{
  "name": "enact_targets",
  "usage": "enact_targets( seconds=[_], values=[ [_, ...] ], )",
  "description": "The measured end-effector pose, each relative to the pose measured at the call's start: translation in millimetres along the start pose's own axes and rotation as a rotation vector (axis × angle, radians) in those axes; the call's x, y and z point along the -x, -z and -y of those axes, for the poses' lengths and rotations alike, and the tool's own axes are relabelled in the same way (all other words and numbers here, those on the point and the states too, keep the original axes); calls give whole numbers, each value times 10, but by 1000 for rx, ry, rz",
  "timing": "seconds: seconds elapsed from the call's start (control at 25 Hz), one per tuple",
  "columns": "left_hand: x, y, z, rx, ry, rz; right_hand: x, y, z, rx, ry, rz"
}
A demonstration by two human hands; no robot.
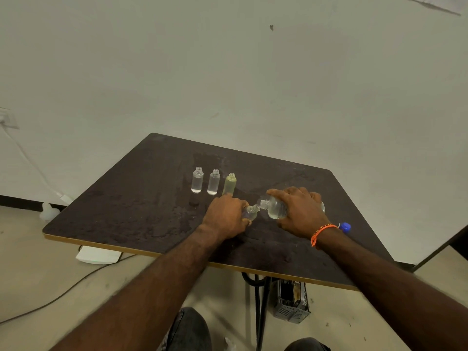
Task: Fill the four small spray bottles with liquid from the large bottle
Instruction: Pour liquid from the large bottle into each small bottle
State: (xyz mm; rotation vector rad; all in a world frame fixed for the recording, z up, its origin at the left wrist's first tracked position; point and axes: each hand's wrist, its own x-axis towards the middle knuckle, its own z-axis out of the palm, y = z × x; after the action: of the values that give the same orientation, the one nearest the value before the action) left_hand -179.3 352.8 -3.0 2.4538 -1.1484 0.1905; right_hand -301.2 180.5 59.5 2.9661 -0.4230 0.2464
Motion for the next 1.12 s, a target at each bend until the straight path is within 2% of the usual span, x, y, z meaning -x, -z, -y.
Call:
enact_targets(
  seconds=[0.16, 0.4, 0.48, 0.72, 1.12],
  values=[
    [12, -100, 44, 58, 36, -26, 21, -85, 59, -178, -34, 9],
    [78, -311, 128, 342, 177, -76, 46, -225, 91, -492, -112, -68],
    [85, -350, 121, 370, 209, -104, 66, -284, 58, -560, -147, -102],
    [-49, -413, -103, 210, 289, -193, 139, -454, -73, -745, -215, -191],
    [-799, -664, -295, -11, 395, -233, 272, -680, -303, -930, -189, -359]
  ],
)
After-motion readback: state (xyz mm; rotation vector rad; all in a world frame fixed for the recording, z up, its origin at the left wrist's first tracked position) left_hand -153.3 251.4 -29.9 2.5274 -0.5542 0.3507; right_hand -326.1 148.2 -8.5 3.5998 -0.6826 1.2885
